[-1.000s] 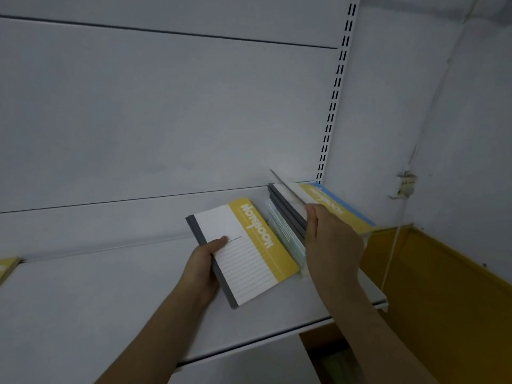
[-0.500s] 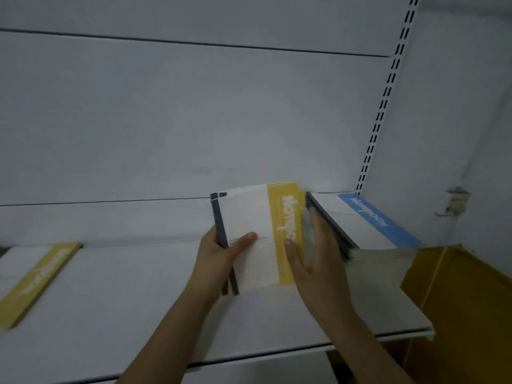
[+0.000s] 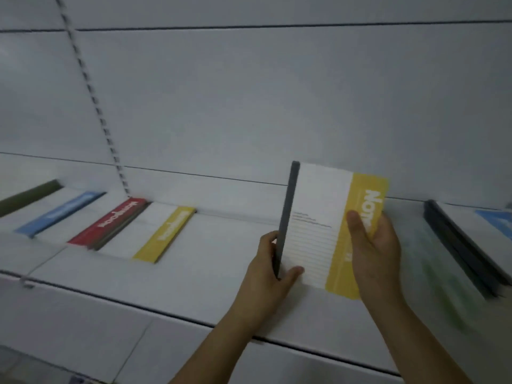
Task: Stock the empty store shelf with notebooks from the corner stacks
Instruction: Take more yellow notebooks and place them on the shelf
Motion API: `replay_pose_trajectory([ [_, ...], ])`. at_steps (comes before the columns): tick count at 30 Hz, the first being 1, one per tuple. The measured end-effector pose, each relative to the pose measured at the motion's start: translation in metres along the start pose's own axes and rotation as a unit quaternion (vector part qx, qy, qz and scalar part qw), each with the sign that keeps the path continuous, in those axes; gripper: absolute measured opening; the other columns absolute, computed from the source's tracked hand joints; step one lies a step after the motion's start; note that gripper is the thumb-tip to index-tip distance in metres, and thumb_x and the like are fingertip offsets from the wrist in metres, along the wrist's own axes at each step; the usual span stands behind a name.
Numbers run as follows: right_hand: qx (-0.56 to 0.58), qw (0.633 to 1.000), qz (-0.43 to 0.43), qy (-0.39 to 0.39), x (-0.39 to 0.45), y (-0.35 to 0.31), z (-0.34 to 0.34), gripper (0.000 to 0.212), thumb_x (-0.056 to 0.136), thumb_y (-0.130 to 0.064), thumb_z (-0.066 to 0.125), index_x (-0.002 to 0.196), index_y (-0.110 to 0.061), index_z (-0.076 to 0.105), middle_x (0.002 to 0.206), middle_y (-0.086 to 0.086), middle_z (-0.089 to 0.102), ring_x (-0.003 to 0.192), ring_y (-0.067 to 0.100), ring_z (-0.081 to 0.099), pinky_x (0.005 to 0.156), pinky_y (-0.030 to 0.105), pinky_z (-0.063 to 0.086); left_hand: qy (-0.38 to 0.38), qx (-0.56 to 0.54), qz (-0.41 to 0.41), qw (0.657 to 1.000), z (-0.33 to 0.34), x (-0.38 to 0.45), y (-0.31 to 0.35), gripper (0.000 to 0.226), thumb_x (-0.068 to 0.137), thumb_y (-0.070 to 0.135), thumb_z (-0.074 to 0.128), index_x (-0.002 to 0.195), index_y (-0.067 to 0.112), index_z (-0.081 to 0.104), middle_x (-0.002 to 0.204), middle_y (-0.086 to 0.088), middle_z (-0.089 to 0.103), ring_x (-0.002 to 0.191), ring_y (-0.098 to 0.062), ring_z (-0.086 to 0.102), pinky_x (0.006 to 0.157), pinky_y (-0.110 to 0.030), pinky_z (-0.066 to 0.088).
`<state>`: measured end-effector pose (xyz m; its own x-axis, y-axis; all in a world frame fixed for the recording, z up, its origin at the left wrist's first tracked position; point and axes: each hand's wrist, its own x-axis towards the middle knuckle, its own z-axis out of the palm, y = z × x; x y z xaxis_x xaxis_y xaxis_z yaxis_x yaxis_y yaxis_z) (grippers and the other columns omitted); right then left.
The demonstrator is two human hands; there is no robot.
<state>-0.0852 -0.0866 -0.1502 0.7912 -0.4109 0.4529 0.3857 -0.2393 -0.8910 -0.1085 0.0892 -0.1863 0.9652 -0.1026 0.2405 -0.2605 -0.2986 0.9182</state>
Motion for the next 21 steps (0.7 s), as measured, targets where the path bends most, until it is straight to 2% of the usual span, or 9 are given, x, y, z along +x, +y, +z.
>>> replay_pose_trajectory([
  [2, 0.048, 0.998, 0.040, -0.006, -0.002, 0.001, 0.040, 0.013, 0.094, -0.036, 0.058, 0.090, -0.024, 0.061, 0.084, -0.012, 0.069, 0.075, 0.006, 0.064, 0.071, 0.027, 0.050, 0.021, 0.079, 0.018, 0.996, -0.032, -0.016, -0.009, 0.093, 0.083, 0.026, 0.075, 0.150, 0.039, 0.013, 0.132, 0.025, 0.043, 0.101, 0.004, 0.057, 0.077, -0.017, 0.052],
  [4, 0.077, 0.994, 0.075, -0.034, -0.011, 0.001, 0.081, 0.016, 0.095, -0.035, 0.057, 0.090, -0.020, 0.060, 0.080, -0.010, 0.068, 0.070, 0.009, 0.063, 0.069, 0.028, 0.049, 0.003, 0.163, 0.004, 0.987, -0.069, -0.031, -0.021, 0.113, 0.082, 0.033, 0.076, 0.151, 0.041, -0.013, 0.125, 0.022, 0.034, 0.087, 0.003, 0.053, 0.072, -0.017, 0.051],
  [5, 0.083, 0.991, 0.090, -0.053, -0.017, 0.000, 0.101, 0.016, 0.096, -0.034, 0.055, 0.091, -0.019, 0.058, 0.080, -0.008, 0.067, 0.069, 0.011, 0.062, 0.068, 0.029, 0.049, 0.001, 0.184, -0.004, 0.983, -0.089, -0.037, -0.026, 0.115, 0.082, 0.036, 0.075, 0.149, 0.042, -0.018, 0.123, 0.021, 0.033, 0.082, 0.002, 0.051, 0.070, -0.015, 0.049],
  [6, 0.087, 0.987, 0.109, -0.073, -0.024, -0.001, 0.122, 0.015, 0.097, -0.032, 0.054, 0.091, -0.019, 0.057, 0.081, -0.006, 0.067, 0.069, 0.014, 0.062, 0.067, 0.030, 0.048, 0.012, 0.187, -0.009, 0.982, -0.110, -0.041, -0.032, 0.111, 0.083, 0.037, 0.074, 0.150, 0.043, -0.015, 0.124, 0.022, 0.035, 0.078, 0.002, 0.051, 0.069, -0.014, 0.048],
  [8, 0.094, 0.977, 0.154, -0.113, -0.037, -0.002, 0.161, 0.012, 0.098, -0.029, 0.050, 0.091, -0.021, 0.055, 0.087, -0.001, 0.068, 0.073, 0.018, 0.064, 0.070, 0.032, 0.050, 0.048, 0.184, -0.008, 0.982, -0.153, -0.045, -0.039, 0.100, 0.082, 0.037, 0.076, 0.153, 0.042, 0.005, 0.128, 0.023, 0.045, 0.079, 0.005, 0.050, 0.072, -0.011, 0.045],
  [11, 0.089, 0.963, 0.193, -0.165, -0.051, -0.010, 0.218, 0.013, 0.100, -0.026, 0.045, 0.090, -0.023, 0.054, 0.091, 0.003, 0.068, 0.078, 0.022, 0.065, 0.073, 0.037, 0.053, 0.089, 0.205, -0.011, 0.975, -0.215, -0.049, -0.047, 0.089, 0.075, 0.038, 0.081, 0.147, 0.043, 0.028, 0.112, 0.026, 0.053, 0.084, 0.011, 0.050, 0.074, -0.008, 0.040],
  [15, 0.081, 0.954, 0.205, -0.202, -0.064, -0.028, 0.280, 0.011, 0.101, -0.023, 0.043, 0.099, -0.021, 0.054, 0.088, 0.000, 0.067, 0.075, 0.019, 0.064, 0.065, 0.031, 0.049, 0.131, 0.241, -0.013, 0.962, -0.280, -0.046, -0.070, 0.076, 0.069, 0.043, 0.084, 0.135, 0.042, 0.046, 0.103, 0.021, 0.057, 0.083, -0.004, 0.052, 0.073, -0.012, 0.044],
  [18, 0.009, 0.953, 0.188, -0.235, -0.064, -0.032, 0.318, 0.010, 0.100, -0.022, 0.044, 0.101, -0.019, 0.053, 0.094, 0.003, 0.068, 0.080, 0.021, 0.064, 0.070, 0.034, 0.051, 0.121, 0.304, -0.019, 0.945, -0.320, -0.032, -0.091, 0.078, 0.067, 0.058, 0.078, 0.135, 0.039, 0.048, 0.120, 0.018, 0.054, 0.103, 0.000, 0.048, 0.091, -0.023, 0.046],
  [21, -0.145, 0.944, 0.152, -0.254, -0.067, -0.012, 0.342, 0.020, 0.096, -0.019, 0.050, 0.113, -0.008, 0.050, 0.108, 0.016, 0.066, 0.092, 0.029, 0.060, 0.078, 0.036, 0.045, 0.064, 0.476, -0.045, 0.876, -0.350, -0.016, -0.116, 0.093, 0.063, 0.086, 0.053, 0.142, 0.037, 0.041, 0.142, 0.010, 0.039, 0.128, -0.015, 0.029, 0.108, -0.036, 0.022],
])
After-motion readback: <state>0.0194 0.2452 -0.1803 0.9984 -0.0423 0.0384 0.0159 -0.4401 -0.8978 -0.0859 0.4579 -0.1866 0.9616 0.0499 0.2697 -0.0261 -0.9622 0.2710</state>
